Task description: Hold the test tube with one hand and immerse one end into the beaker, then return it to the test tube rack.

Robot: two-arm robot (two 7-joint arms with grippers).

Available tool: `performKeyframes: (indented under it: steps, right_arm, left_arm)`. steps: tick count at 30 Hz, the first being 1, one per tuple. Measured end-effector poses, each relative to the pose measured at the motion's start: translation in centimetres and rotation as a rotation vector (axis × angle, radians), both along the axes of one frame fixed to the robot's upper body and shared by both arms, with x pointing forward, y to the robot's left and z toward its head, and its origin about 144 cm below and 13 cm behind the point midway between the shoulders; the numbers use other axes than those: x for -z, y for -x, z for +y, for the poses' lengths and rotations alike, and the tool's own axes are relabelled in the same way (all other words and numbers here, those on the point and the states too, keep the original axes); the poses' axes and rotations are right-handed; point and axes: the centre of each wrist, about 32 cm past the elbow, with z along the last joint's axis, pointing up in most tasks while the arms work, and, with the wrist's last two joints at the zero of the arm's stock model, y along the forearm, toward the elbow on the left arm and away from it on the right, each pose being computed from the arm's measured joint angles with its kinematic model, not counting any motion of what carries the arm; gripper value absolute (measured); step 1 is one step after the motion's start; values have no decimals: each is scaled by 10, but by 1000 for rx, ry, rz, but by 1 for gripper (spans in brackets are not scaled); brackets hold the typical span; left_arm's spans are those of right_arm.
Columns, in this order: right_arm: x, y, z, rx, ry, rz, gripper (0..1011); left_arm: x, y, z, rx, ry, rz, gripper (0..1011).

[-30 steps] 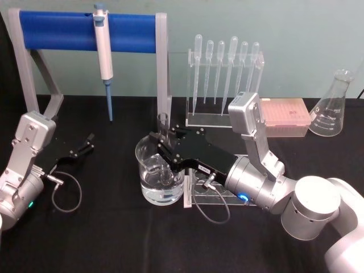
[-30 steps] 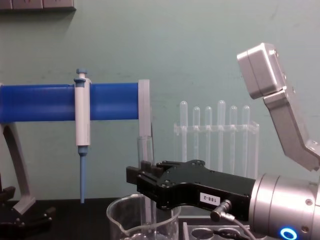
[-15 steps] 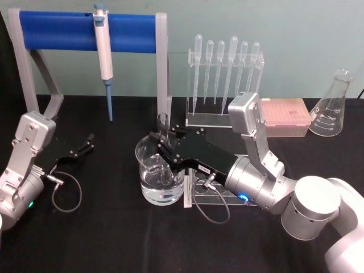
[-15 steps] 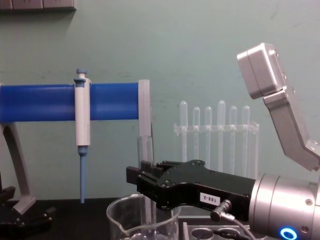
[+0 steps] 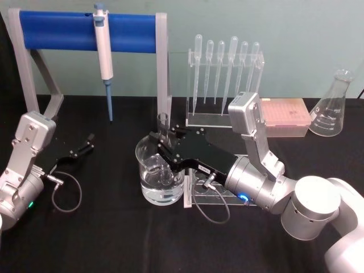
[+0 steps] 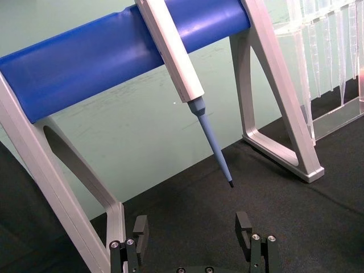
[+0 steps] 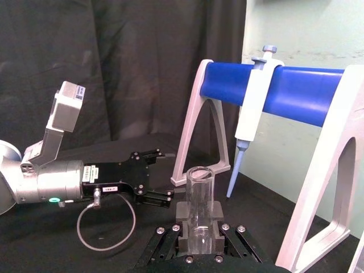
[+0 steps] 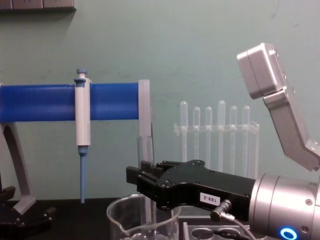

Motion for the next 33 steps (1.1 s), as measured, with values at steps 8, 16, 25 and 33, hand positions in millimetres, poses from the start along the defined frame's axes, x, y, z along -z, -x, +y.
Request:
performKeyframes:
  steps: [8,16,25,33]
  right_arm:
    - [0,0,0,0,0,0,225]
    - [0,0,0,0,0,0,225]
    - [0,0,0,0,0,0,224]
    - [0,0,0,0,0,0,225]
  left_arm:
    - [0,0,0,0,0,0,1000]
    - [0,0,0,0,0,0,1000]
    - [0,0,0,0,0,0,1000]
    - [0,0,0,0,0,0,1000]
